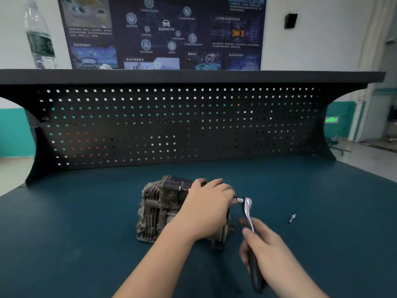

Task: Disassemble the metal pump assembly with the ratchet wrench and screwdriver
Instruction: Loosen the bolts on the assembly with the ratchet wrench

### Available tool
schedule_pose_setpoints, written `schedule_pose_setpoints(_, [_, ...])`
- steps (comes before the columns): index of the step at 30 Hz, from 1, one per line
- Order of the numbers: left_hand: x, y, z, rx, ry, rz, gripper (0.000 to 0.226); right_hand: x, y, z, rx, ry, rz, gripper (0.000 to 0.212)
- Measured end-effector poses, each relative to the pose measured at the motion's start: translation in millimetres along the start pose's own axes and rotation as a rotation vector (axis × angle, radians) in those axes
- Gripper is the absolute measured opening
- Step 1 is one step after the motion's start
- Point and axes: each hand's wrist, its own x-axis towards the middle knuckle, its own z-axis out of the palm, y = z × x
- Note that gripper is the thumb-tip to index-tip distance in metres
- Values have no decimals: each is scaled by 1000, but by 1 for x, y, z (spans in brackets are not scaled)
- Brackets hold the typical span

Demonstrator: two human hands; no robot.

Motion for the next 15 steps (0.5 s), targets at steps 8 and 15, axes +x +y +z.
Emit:
schedule_pose_setpoints(8, [1,9,-2,-81,139,-78,8,14,-81,-37,1277,-199,501,10])
schedule_pose_setpoints(15, [1,2,-4,-154,37,-74,25,-7,-43,-6,711,-110,258,20])
